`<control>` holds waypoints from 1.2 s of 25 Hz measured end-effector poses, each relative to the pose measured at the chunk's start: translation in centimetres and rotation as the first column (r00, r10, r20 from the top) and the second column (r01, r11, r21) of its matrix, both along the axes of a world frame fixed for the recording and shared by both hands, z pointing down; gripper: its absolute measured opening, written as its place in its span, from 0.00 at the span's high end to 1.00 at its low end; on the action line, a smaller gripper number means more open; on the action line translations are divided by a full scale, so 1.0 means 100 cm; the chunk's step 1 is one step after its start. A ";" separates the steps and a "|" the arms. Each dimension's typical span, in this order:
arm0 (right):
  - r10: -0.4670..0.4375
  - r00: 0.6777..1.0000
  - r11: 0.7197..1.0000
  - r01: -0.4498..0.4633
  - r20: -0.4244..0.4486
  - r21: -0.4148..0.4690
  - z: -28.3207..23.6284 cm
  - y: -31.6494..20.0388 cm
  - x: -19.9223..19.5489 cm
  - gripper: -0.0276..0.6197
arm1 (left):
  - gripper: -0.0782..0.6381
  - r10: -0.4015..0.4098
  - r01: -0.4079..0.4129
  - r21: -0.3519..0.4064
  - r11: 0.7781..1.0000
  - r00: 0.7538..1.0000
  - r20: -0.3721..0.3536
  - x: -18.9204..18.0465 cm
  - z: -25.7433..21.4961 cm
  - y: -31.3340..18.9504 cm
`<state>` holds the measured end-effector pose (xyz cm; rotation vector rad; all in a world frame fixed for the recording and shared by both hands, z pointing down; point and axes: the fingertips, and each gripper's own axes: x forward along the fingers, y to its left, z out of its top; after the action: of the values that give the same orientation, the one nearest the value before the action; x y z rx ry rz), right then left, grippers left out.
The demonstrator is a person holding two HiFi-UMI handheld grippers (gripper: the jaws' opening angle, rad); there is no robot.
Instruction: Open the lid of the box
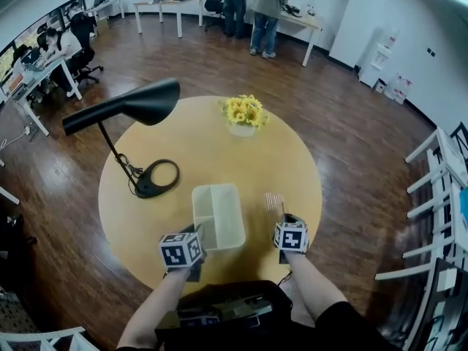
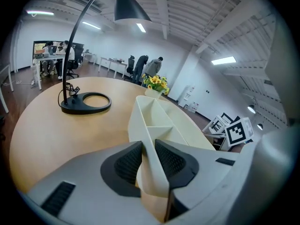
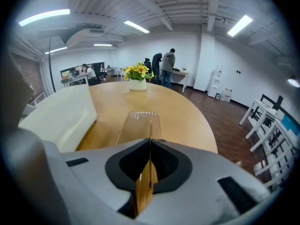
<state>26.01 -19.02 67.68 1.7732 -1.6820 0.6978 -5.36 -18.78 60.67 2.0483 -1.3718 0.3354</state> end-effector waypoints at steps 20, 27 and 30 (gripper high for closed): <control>0.056 0.990 0.997 -0.050 0.128 -0.052 0.046 0.014 -0.005 0.79 | 0.77 -0.003 0.005 0.043 0.999 0.998 -0.058 -0.003 -0.008 0.009; -0.005 0.977 0.988 -0.027 0.212 0.149 -0.015 -0.001 -0.018 0.79 | 0.77 -0.023 0.037 0.124 0.992 0.993 -0.117 -0.020 -0.027 0.005; -0.061 0.972 0.956 -0.009 0.227 0.293 -0.070 -0.004 -0.017 0.84 | 0.82 -0.063 0.102 0.202 0.974 0.980 -0.191 -0.037 -0.055 0.001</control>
<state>24.28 -19.43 60.72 1.9241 -2.0533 0.6978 -9.07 -18.66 55.16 2.1236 -1.4228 -0.0381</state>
